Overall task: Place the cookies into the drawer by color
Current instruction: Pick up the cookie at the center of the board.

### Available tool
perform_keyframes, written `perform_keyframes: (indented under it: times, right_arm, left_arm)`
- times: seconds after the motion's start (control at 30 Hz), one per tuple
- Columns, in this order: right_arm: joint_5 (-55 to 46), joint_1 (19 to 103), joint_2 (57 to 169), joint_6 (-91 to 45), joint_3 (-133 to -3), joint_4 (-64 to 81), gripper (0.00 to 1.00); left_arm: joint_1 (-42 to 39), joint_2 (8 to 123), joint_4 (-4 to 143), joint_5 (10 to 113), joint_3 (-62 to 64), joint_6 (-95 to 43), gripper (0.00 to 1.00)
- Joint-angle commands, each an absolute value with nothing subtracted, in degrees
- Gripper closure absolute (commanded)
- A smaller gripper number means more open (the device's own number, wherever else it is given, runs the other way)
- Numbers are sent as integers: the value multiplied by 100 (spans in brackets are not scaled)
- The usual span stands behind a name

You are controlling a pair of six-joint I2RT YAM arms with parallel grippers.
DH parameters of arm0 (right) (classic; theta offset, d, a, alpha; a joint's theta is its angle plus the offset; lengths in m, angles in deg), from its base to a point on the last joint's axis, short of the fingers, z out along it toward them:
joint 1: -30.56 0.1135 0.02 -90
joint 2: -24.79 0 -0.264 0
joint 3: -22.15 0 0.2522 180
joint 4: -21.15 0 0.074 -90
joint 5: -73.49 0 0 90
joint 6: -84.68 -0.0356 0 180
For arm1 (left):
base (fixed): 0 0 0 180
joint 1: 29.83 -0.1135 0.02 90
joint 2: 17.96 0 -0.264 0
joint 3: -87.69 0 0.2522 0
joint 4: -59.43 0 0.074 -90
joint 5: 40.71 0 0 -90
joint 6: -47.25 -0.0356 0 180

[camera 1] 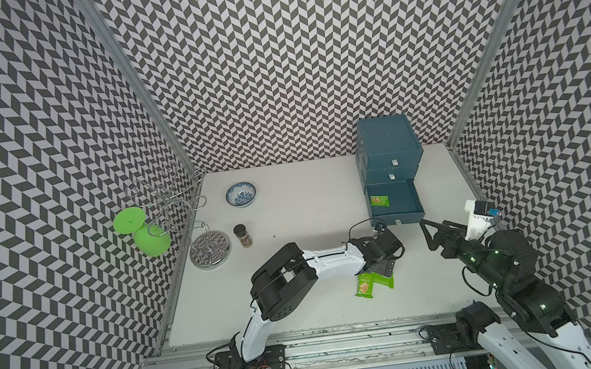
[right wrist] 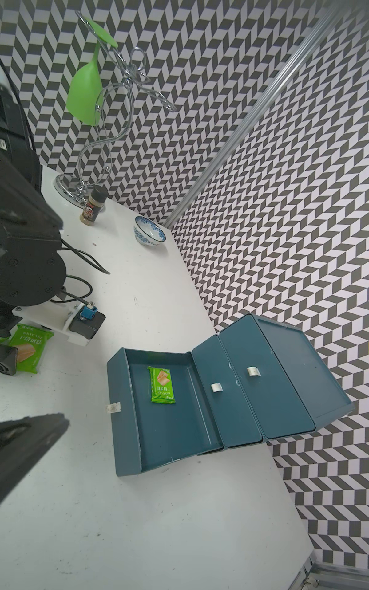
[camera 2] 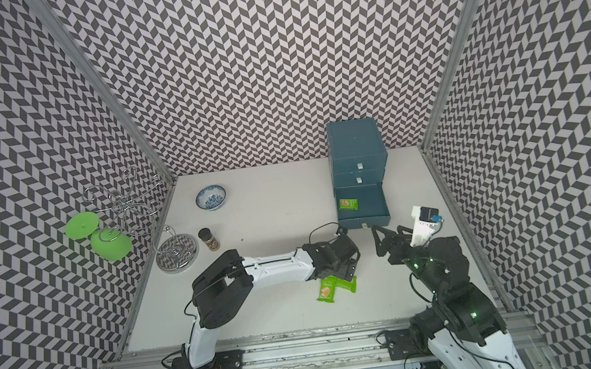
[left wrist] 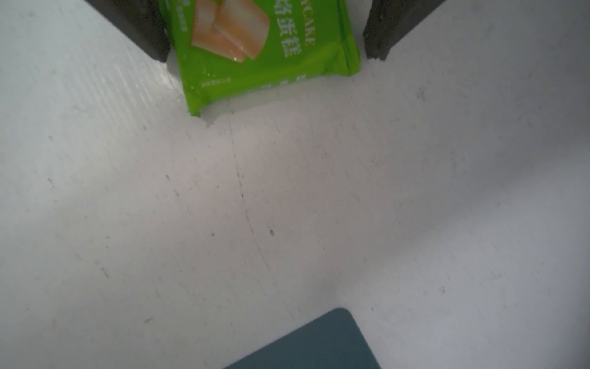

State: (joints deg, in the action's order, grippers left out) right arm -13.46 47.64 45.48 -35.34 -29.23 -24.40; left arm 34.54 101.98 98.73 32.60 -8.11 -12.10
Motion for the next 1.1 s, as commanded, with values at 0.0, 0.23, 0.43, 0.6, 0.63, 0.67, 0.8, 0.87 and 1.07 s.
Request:
perform_keyframes:
  times: [0.0, 0.23, 0.43, 0.6, 0.63, 0.67, 0.8, 0.87, 1.07]
  right_arm:
    - [-1330, 4754, 4501, -3532, -2863, -2290, 11]
    - [-1343, 4752, 4451, -3552, -2847, -2293, 11]
    - [-1396, 4753, 4447, -3565, -2852, -2293, 11]
    - [-1396, 4754, 4409, -3577, -2839, -2302, 11]
    - [-1396, 4752, 4408, -3588, -2843, -2301, 11]
    - [-1404, 4753, 4395, -3590, -2843, -2302, 11]
    - [-1426, 4753, 4382, -3593, -2833, -2285, 11]
    - [-1431, 4752, 4383, -3598, -2826, -2268, 11]
    - [-1447, 4752, 4349, -3637, -2790, -2198, 11]
  left_arm:
    - [3486, 10351, 10105, 3233, -953, -1033, 2]
    - [3535, 10464, 10310, 3188, -1058, -911, 16]
    - [3551, 10399, 10469, 3093, -1175, -891, 25]
    - [3559, 10307, 10582, 3039, -1272, -943, 25]
    - [3562, 10276, 10603, 3041, -1307, -951, 25]
    - [3564, 10232, 10622, 3040, -1333, -969, 26]
    - [3556, 9987, 10659, 3031, -1442, -1047, 26]
    - [3556, 9836, 10699, 3013, -1542, -1107, 26]
    - [3518, 9554, 10861, 2765, -1986, -1316, 27]
